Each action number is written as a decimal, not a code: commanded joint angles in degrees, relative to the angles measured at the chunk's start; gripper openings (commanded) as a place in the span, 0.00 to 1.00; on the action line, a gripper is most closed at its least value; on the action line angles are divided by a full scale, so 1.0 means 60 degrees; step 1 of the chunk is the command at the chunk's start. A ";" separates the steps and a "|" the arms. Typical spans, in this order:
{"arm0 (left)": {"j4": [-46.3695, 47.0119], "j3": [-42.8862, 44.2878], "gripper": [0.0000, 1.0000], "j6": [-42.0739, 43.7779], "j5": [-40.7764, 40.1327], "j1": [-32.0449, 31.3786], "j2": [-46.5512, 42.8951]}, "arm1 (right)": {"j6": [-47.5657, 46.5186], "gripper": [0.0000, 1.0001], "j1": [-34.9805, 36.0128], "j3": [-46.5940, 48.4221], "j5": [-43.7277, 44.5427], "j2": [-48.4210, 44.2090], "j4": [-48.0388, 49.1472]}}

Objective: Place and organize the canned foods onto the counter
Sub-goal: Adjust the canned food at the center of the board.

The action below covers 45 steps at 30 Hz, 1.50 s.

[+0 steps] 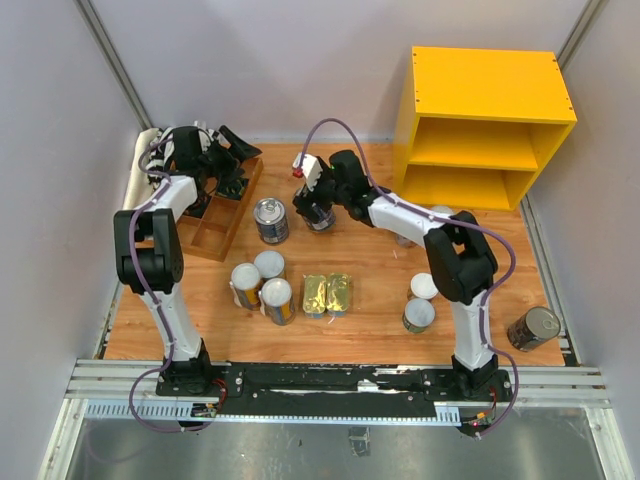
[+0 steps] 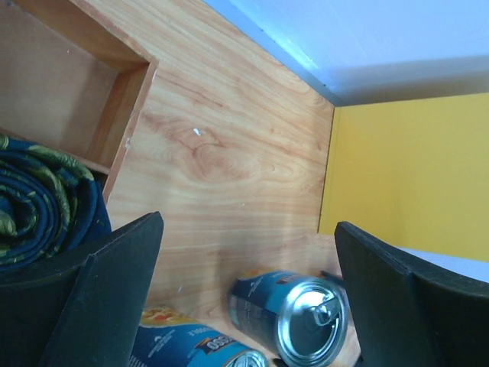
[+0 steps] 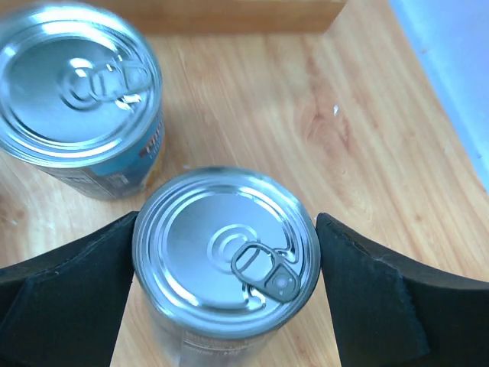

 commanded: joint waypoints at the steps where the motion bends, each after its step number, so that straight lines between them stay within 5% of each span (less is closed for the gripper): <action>1: 0.0126 -0.0461 1.00 0.0600 0.0238 0.0021 -0.0745 | 0.1771 0.01 0.0075 -0.1310 -0.0575 -0.1465 0.4617; 9: -0.0239 -0.0875 1.00 0.1428 -0.0187 -0.0235 -0.1159 | 0.2584 0.01 -0.0003 -0.2844 -0.1040 -0.1745 0.6625; 20: -0.0272 -0.1185 0.99 0.1920 -0.0176 -0.0370 -0.1352 | 0.2584 0.01 0.0035 -0.2913 -0.1934 -0.2509 0.4754; 34: -0.0993 -0.0952 0.98 0.3581 -0.2100 -0.1276 -0.1466 | 0.2242 0.02 0.0998 -0.5566 -0.1776 -0.4337 0.4225; 37: -0.1026 -0.0852 0.98 0.3787 -0.2230 -0.1298 -0.1432 | 0.2211 0.24 0.1019 -0.5608 -0.1876 -0.4367 0.3919; 40: -0.1196 -0.0603 0.98 0.4177 -0.2364 -0.1394 -0.1339 | 0.2150 0.64 0.1058 -0.5538 -0.2006 -0.4508 0.3513; 43: -0.1422 -0.0245 0.97 0.4476 -0.2495 -0.1555 -0.1169 | 0.2062 0.86 0.1100 -0.5660 -0.1883 -0.4920 0.3715; 45: -0.1616 -0.0014 0.96 0.4623 -0.2525 -0.1629 -0.1034 | 0.2181 0.93 0.1098 -0.5650 -0.1791 -0.5237 0.3887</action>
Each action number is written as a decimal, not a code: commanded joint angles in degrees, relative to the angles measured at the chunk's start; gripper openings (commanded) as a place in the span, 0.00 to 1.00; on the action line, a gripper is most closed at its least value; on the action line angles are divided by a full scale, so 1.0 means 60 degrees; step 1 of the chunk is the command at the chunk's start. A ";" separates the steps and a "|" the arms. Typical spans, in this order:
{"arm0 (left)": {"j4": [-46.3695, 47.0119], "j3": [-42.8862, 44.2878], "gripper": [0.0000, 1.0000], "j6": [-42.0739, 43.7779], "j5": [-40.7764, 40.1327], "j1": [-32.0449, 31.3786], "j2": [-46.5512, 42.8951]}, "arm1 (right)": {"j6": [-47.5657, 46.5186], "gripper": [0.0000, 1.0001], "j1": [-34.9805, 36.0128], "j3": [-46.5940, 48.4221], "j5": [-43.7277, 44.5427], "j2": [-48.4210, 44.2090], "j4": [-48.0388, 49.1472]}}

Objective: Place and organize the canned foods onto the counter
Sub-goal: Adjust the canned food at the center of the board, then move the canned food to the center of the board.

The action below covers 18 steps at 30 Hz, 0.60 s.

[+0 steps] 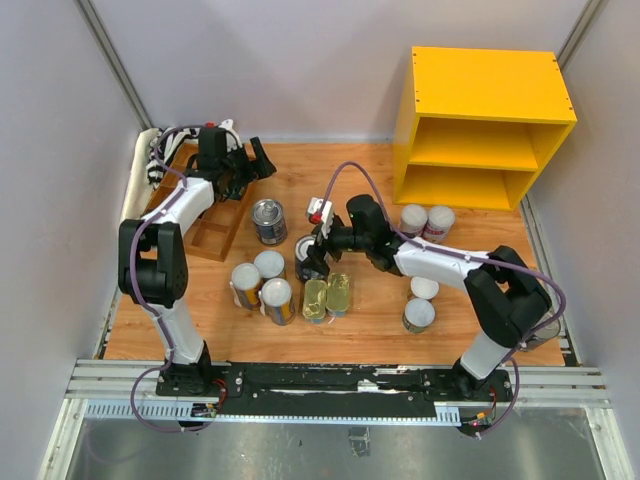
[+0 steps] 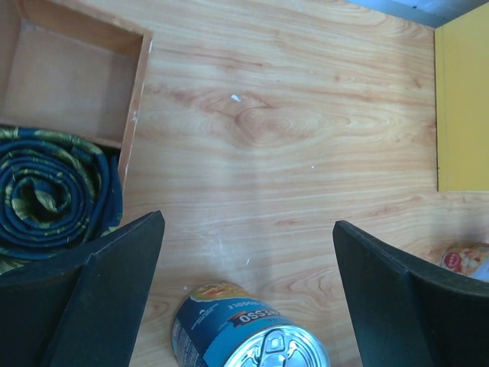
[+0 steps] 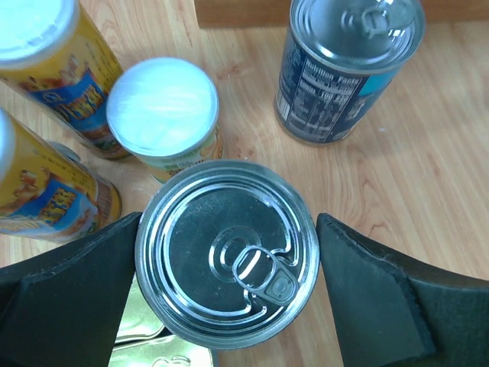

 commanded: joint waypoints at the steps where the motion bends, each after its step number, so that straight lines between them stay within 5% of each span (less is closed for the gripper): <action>1: -0.0337 0.0770 0.96 0.0714 -0.0325 -0.0241 0.0141 | 0.0166 0.93 0.0069 0.0242 -0.0068 -0.1381 0.1343; 10: -0.0695 0.1073 0.86 0.1395 -0.0547 -0.0446 0.0511 | 0.3131 0.95 -0.0737 0.0902 0.1121 -0.1261 0.2244; 18: -0.0045 0.0026 0.67 0.1302 0.0514 -0.0599 0.0348 | 0.5092 0.61 -0.1550 0.1844 0.0219 0.0556 0.1663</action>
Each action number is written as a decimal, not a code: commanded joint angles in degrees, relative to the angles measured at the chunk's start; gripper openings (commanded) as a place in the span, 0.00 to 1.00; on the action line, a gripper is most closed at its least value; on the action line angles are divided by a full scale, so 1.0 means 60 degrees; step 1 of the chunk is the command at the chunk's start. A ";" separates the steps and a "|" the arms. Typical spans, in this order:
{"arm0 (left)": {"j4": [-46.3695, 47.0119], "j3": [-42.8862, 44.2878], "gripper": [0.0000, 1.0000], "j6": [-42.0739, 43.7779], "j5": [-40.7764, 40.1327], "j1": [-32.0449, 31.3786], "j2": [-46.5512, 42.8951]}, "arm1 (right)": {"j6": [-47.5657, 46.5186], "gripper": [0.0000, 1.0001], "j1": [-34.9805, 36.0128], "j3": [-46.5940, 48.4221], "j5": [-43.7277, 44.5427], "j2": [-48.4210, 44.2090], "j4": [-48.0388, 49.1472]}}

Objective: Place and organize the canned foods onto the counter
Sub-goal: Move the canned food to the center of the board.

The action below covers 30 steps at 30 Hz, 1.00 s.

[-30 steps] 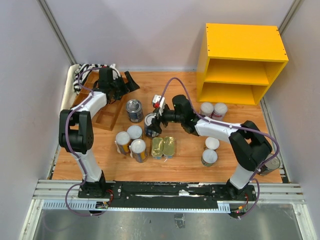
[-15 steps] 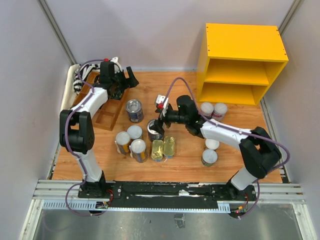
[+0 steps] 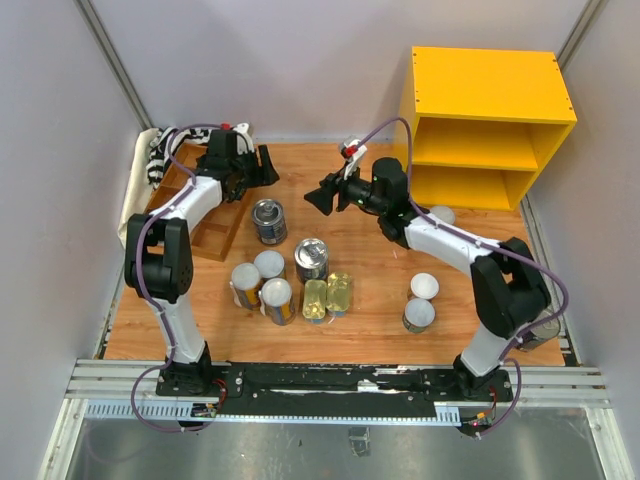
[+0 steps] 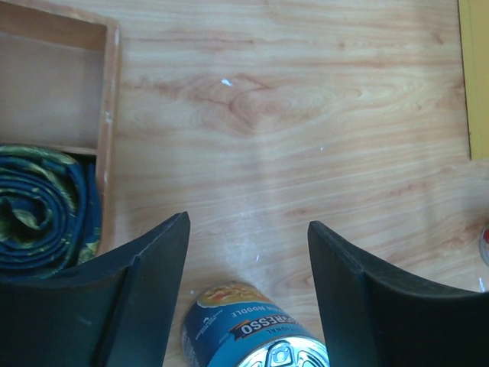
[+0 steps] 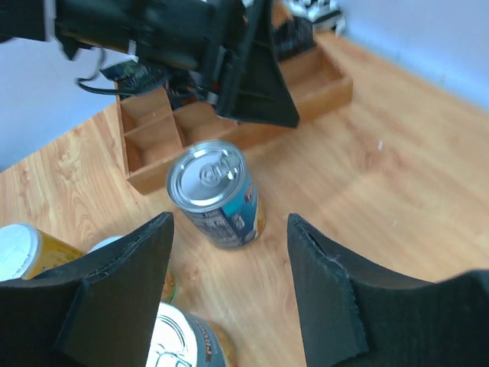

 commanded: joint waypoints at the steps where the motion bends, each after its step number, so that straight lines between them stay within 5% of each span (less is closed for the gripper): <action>1: 0.0563 -0.0794 0.66 0.0107 0.0634 -0.0255 -0.0152 | 0.1347 0.58 -0.0184 0.0349 -0.0592 0.0858 -0.0314; 6: 0.0621 -0.1449 0.61 0.0323 0.0518 -0.0450 -0.0134 | 0.1868 0.50 -0.0166 0.0235 -0.1173 0.1418 -0.0138; 15: 0.1168 -0.3358 0.55 -0.0137 0.0662 -0.0705 -0.1128 | 0.1909 0.49 -0.0160 -0.0698 -0.1318 0.1066 0.0082; 26: 0.0739 -0.4996 0.55 -0.1001 0.0287 -0.0891 -0.3217 | 0.2155 0.67 -0.0847 -0.2035 0.0036 -0.1435 -0.0190; 30: 0.0549 -0.4680 0.55 -0.1199 0.0109 -0.0937 -0.3982 | 0.2075 0.79 -0.1308 -0.2404 0.1796 -0.3077 -0.2105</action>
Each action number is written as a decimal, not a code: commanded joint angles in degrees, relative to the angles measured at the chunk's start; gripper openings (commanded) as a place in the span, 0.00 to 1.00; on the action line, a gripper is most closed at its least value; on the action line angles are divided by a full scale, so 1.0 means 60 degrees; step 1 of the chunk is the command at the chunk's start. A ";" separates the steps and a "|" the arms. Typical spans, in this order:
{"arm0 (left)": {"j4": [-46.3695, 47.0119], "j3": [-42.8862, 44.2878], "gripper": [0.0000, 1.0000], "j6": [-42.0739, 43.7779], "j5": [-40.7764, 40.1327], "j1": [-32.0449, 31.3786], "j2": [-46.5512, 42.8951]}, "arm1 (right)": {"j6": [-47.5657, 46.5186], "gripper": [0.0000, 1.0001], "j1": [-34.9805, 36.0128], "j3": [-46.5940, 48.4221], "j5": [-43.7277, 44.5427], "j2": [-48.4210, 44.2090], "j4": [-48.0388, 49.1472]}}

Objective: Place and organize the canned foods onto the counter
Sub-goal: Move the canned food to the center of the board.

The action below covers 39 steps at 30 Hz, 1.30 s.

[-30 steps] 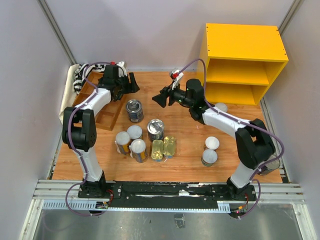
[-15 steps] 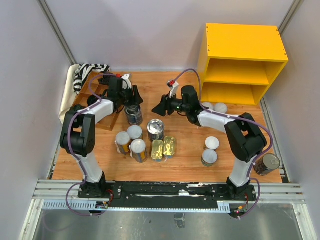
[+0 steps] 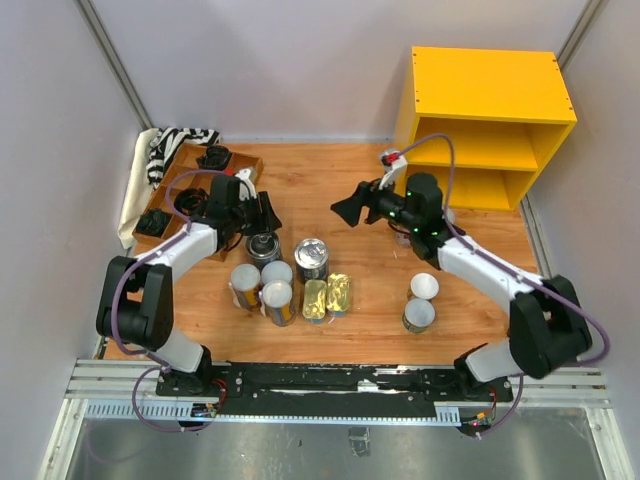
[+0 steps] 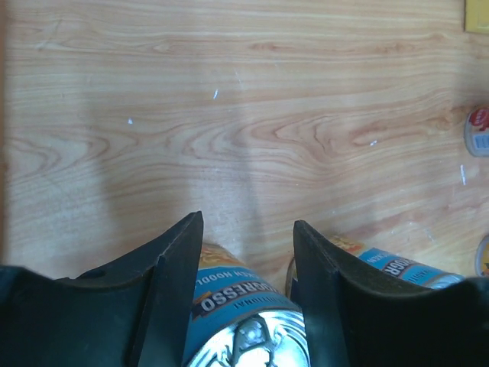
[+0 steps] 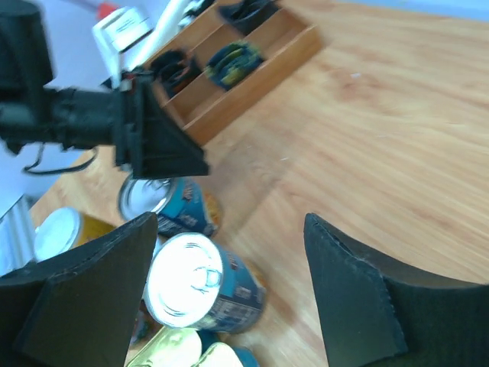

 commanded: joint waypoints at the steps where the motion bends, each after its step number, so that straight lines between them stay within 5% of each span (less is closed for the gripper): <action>1: -0.0457 0.0502 0.55 -0.0312 -0.0244 -0.0193 -0.1034 | -0.0183 0.81 -0.0514 -0.0428 0.2588 -0.1790 -0.2107; 6: -0.0342 0.2049 0.79 0.0058 -0.0496 -0.1019 -0.1210 | 0.0091 0.97 -0.0967 -0.1219 0.6711 -0.3984 -0.4229; 11: -0.0332 0.3870 0.99 0.0507 -0.0442 -0.2540 0.0222 | 0.0822 0.99 -0.2668 -0.1243 0.7113 -0.4485 -0.6744; 18: -0.0794 0.6548 1.00 0.1212 -0.0409 -0.3984 0.2483 | 0.1179 1.00 -0.4630 -0.1197 0.6256 -0.4331 -0.7386; 27: -0.0700 0.9899 1.00 0.1022 -0.0680 -0.5112 0.5484 | 0.1806 0.96 -0.5257 -0.0750 0.5297 -0.2879 -0.6135; 39: 0.0228 1.0712 0.99 0.0629 -0.1299 -0.5677 0.7125 | 0.2598 0.93 -0.5436 -0.0666 0.4317 -0.1641 -0.4636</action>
